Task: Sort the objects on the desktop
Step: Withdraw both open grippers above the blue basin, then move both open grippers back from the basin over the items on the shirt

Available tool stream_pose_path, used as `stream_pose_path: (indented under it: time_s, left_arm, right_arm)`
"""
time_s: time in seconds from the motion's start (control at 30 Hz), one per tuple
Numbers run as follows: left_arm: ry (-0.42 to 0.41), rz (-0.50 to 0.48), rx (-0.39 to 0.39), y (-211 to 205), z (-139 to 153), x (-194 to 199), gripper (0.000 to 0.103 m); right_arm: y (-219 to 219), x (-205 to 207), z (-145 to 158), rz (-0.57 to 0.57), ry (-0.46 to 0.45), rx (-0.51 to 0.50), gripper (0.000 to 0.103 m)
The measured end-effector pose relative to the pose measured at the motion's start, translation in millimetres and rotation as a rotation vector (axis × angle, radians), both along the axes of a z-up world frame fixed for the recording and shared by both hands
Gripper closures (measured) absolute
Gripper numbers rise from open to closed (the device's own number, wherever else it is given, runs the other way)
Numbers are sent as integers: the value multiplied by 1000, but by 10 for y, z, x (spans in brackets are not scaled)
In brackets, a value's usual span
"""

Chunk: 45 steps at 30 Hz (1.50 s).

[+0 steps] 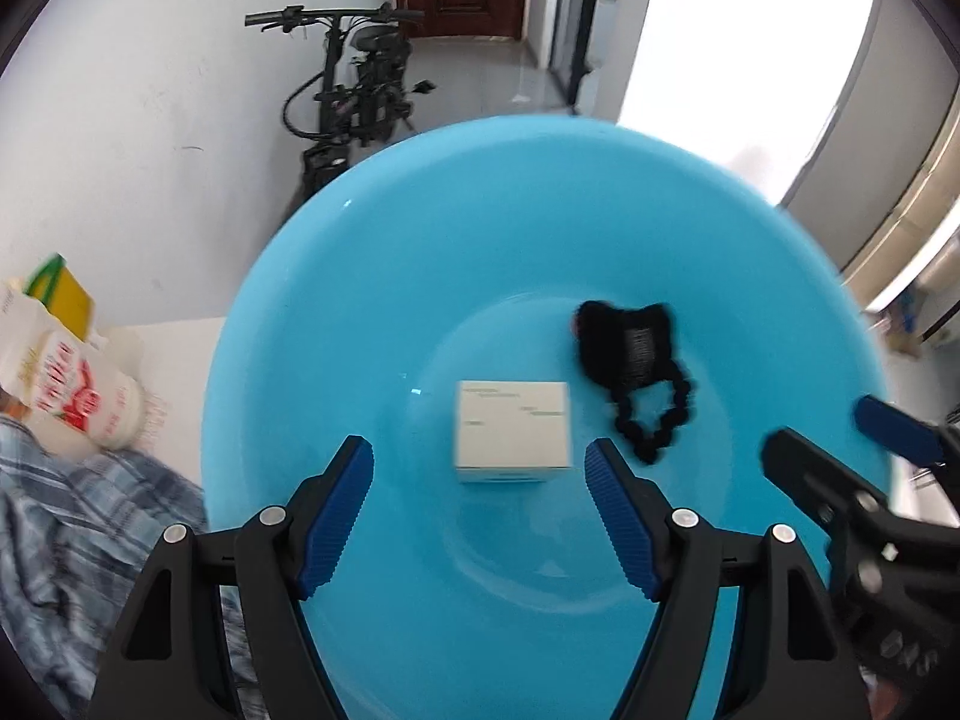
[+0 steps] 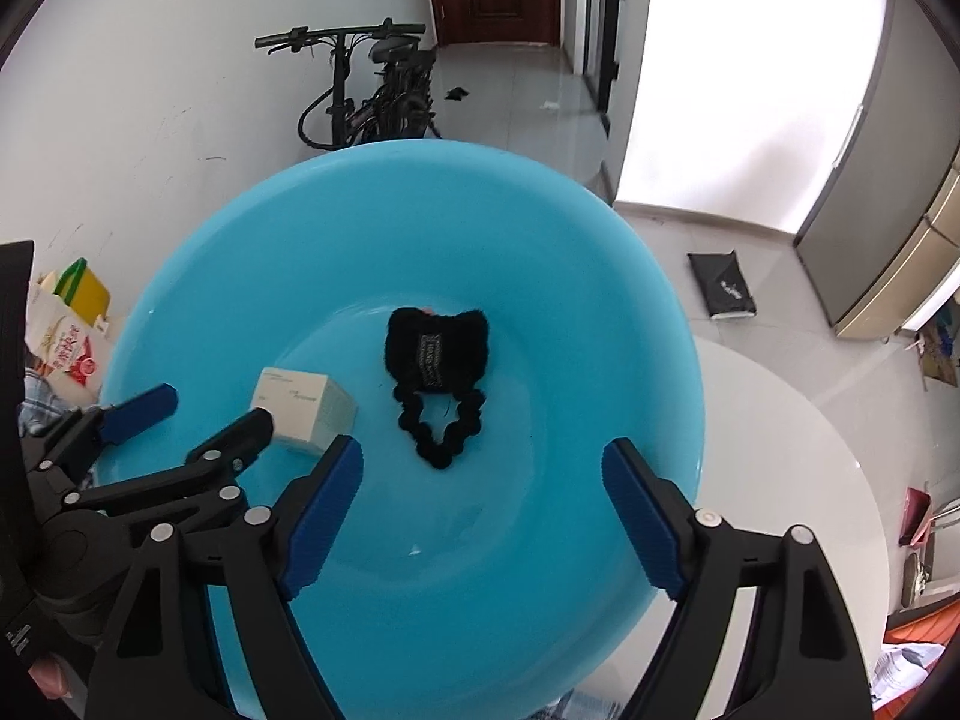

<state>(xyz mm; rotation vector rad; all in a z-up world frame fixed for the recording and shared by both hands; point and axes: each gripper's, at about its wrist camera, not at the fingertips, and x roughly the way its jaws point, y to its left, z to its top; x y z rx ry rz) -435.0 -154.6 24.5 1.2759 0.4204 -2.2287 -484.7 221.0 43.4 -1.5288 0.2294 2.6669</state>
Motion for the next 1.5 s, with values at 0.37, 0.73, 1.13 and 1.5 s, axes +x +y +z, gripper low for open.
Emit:
stream_pose_path:
  time_s: [0.37, 0.73, 1.13, 1.5]
  left_arm:
    - [-72, -193, -79, 302, -28, 37, 21]
    - [64, -142, -66, 487, 237, 606, 20]
    - [135, -21, -228, 555, 482, 1071, 20]
    - [202, -18, -261, 532, 297, 1512, 20]
  right_arm:
    - [-146, 63, -12, 61, -19, -18, 25]
    - [-126, 559, 148, 35, 41, -33, 25]
    - [-321, 1021, 366, 65, 247, 1, 25]
    - [-586, 1350, 130, 48, 307, 65, 25]
